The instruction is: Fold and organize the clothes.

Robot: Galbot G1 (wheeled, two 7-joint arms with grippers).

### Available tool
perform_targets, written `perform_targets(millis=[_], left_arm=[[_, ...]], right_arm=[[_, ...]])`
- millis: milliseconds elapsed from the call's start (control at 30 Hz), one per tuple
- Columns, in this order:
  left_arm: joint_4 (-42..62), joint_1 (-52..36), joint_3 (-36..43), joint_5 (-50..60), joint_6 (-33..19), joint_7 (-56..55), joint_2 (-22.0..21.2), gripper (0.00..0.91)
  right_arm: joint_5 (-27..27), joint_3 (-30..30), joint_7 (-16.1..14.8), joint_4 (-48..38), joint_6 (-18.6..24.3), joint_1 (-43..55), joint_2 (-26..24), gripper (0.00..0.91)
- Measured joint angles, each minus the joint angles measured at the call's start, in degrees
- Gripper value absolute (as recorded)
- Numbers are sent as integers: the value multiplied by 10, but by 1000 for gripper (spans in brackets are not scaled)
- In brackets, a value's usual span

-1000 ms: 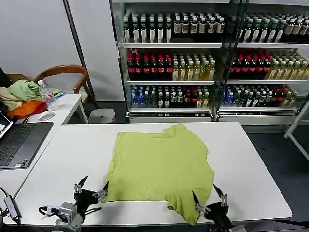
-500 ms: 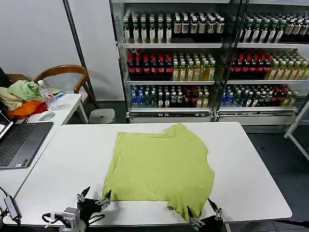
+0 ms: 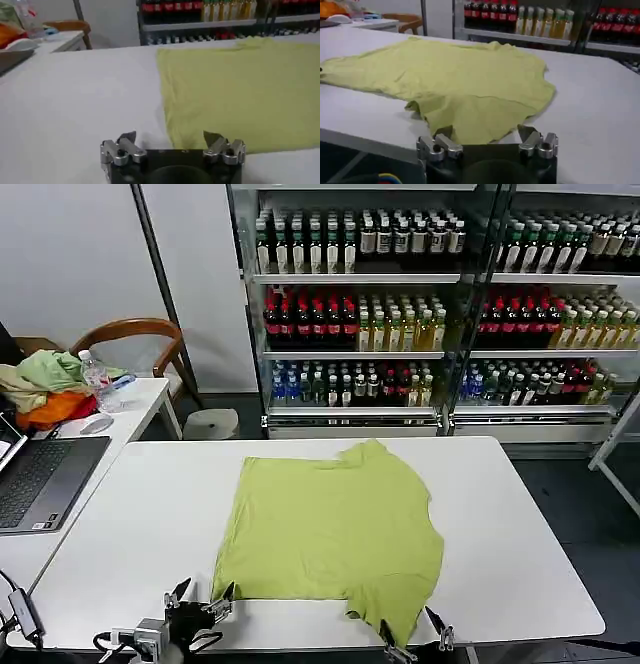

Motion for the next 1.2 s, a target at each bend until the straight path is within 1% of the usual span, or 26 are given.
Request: perform_targets(millis=[33, 367, 733, 933, 1100, 1200], left_arm=[[2, 0, 1, -1, 0, -1, 0, 40], [-2, 7, 16, -10, 0, -16, -1, 50], [3, 2, 29, -11, -5, -8, -3, 20], [4, -2, 29, -9, -8, 6, -6, 10], [-4, 7, 24, -7, -13, 16, -2, 20], [-12, 13, 18, -7, -16, 19, 1, 10]], right_arm=[[1, -2, 1, 0, -1, -1, 0, 0], [6, -8, 8, 2, -5, -1, 2, 0], [15, -8, 9, -4, -7, 6, 3, 0], [16, -2, -2, -1, 0, 5, -1, 0], [15, 6, -19, 15, 2, -6, -9, 0], [11, 13, -27, 29, 5, -15, -15, 0]])
